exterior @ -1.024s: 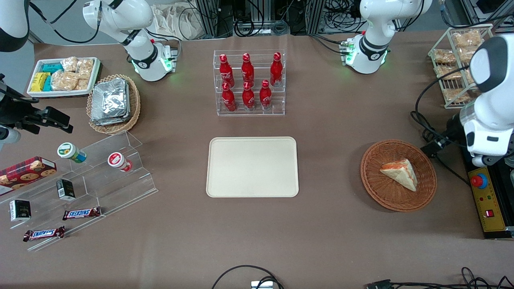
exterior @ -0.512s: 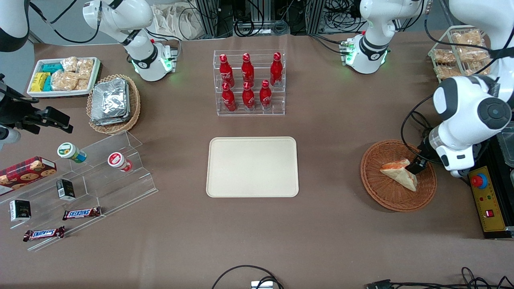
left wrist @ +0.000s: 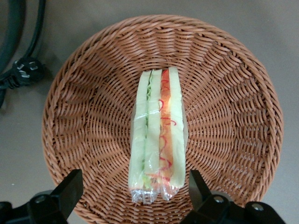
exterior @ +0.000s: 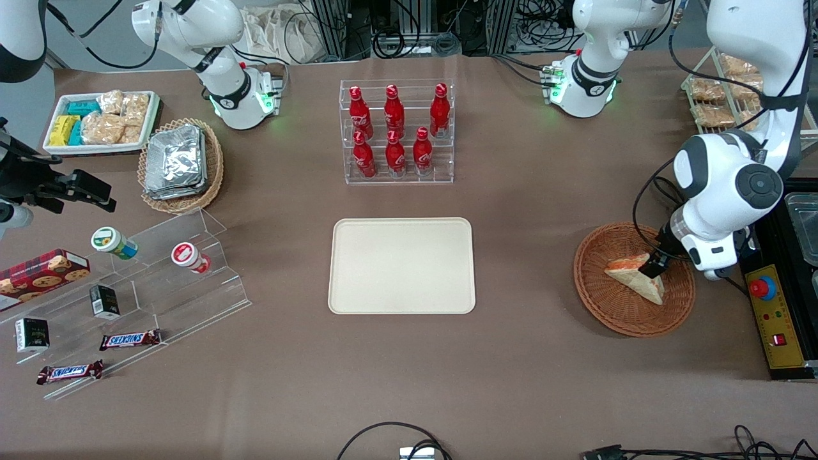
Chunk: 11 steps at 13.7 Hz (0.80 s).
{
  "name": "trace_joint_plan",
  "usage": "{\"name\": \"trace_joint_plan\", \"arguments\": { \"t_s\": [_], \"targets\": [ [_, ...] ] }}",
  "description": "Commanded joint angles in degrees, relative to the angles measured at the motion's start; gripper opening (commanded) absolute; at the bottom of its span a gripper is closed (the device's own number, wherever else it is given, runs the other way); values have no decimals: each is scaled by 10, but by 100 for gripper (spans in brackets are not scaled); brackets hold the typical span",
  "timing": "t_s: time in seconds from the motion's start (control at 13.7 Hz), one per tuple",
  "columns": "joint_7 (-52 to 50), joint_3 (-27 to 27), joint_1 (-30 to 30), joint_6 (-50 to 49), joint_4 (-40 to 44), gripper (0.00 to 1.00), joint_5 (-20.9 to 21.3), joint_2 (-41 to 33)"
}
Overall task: Place sandwich from basket to tray
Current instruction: 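Lower the open left gripper around the sandwich and close it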
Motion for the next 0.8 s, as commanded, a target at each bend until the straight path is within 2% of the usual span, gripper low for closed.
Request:
{"name": "trace_joint_plan", "arguments": {
  "t_s": [0.0, 0.15, 0.22, 0.29, 0.44, 0.51, 0.59, 0.73],
  "targets": [
    [-10, 3, -6, 38, -3, 100, -5, 20],
    [-15, 3, -7, 52, -3, 100, -6, 32],
    [-21, 2, -9, 57, -3, 97, -5, 37],
    [-23, 2, -13, 57, -3, 87, -5, 39],
    [-45, 2, -14, 58, 0, 29, -6, 41],
    [-47, 2, -14, 57, 2, 5, -5, 42],
    [-45, 2, -14, 57, 2, 0, -5, 41],
    [-43, -1, -14, 49, 1, 0, -1, 28]
  ]
}}
